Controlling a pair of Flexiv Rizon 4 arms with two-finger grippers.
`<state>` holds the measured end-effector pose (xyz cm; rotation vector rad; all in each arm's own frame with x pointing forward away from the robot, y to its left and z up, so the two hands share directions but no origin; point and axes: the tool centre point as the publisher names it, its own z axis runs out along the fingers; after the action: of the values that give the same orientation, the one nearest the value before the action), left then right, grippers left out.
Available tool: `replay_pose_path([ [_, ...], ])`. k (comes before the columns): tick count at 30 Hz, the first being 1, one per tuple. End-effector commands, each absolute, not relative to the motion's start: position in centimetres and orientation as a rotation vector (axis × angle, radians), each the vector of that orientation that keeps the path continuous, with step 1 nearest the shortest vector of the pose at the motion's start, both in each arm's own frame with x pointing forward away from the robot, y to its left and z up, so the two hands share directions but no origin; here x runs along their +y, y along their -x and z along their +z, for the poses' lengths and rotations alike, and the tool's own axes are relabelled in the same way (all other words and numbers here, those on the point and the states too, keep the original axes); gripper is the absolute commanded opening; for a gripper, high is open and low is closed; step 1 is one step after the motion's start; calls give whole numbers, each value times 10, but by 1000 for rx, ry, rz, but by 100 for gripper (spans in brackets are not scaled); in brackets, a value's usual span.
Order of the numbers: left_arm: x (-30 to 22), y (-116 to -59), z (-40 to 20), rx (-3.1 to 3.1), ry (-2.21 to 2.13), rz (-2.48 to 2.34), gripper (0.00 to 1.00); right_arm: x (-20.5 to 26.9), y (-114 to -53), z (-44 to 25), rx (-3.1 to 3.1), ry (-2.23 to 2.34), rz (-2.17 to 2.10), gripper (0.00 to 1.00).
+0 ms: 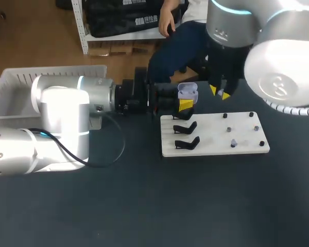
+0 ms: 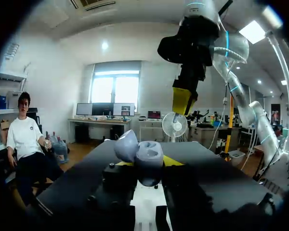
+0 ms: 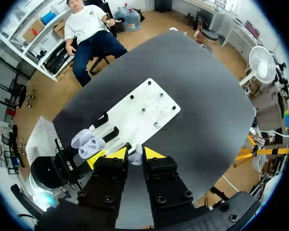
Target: Pick up each earbud case from the left stands, insert the matching earbuds, close the lid, and place the case in the box.
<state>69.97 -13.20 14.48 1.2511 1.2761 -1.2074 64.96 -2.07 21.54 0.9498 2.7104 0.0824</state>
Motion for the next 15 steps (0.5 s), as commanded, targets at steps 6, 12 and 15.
replay_pose_path([
  [6,-132,-699,144,1271,-1246,-1204,0,7,-674,219,2779,-889,30,0],
  [12,-132,-699,144,1271,-1246,-1204,0,23,-683,223,2816,-861,16,0],
  [15,-132,-699,144,1271,-1246,-1204,0,29,-686,222,2834,-852,15,0],
])
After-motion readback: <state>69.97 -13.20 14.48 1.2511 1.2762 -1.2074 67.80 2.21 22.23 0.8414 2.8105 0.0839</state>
